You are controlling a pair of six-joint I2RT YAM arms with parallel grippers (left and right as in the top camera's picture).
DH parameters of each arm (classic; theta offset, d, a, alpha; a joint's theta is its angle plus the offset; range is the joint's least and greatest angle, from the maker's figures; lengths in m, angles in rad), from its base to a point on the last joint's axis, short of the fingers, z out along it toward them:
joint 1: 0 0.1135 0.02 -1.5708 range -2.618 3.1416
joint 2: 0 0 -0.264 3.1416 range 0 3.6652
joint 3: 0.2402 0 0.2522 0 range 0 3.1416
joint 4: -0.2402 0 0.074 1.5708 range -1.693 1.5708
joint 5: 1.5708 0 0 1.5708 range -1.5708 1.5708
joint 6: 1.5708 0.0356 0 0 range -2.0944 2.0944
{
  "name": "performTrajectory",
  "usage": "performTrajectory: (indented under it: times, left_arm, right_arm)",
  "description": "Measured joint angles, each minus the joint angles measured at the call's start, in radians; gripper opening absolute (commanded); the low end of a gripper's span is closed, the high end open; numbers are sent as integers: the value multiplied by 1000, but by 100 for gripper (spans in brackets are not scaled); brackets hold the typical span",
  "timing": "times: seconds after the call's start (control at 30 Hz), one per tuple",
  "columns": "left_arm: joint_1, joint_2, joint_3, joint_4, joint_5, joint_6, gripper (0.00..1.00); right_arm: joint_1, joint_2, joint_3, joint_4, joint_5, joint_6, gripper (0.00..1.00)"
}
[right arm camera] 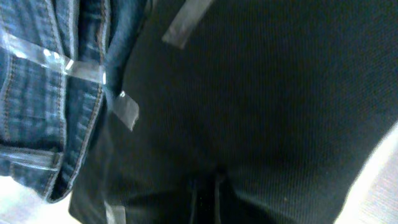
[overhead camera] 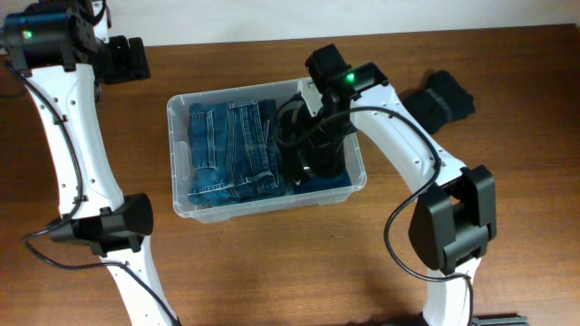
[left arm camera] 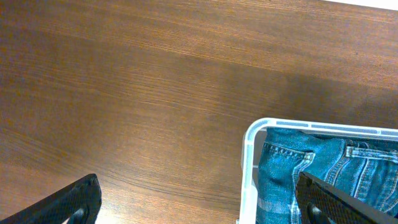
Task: Pack container
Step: 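Lower the black garment into the bin with the right gripper and release, then move the right gripper to the last black garment and grasp it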
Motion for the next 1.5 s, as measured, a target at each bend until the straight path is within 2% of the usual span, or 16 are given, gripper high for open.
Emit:
performTrajectory:
  times: [0.17, 0.33, 0.5, 0.57, 0.63, 0.67, 0.83, 0.93, 1.1, 1.2, 1.37, 1.5]
  left_arm:
    - [0, 0, 0, 0, 0, 0, 99]
    - [0, 0, 0, 0, 0, 0, 99]
    - [0, 0, 0, 0, 0, 0, 99]
    - [0, 0, 0, 0, 0, 0, 99]
    - [0, 0, 0, 0, 0, 0, 99]
    - [0, 0, 0, 0, 0, 0, 99]
    - [0, 0, 0, 0, 0, 0, 99]
    - [0, 0, 0, 0, 0, 0, 99]
    - [0, 0, 0, 0, 0, 0, 99]
    - [0, 0, 0, 0, 0, 0, 99]
    - [0, 0, 0, 2, 0, 0, 99]
    - [0, 0, 0, 5, 0, 0, 99]
  right_arm:
    - [0, -49, -97, 100, -5, 1, 5]
    - [0, -60, -117, 117, -5, 3, 5]
    - [0, -42, -39, 28, -6, 8, 29]
    - [0, -23, 32, -35, -3, 11, 36]
    - [-1, -6, 114, -89, 3, 12, 51]
    - [-6, 1, 171, -116, 7, 13, 56]
    - [-50, 6, 426, -199, 13, 13, 68]
    - [-132, 2, 517, -214, 28, 13, 74]
    - [-319, 7, 525, -229, 47, 13, 80]
    - [-467, 30, 525, -229, 53, 35, 81]
    - [-621, 123, 525, -243, 56, 158, 86]
    - [-684, 242, 525, -251, 58, 259, 88]
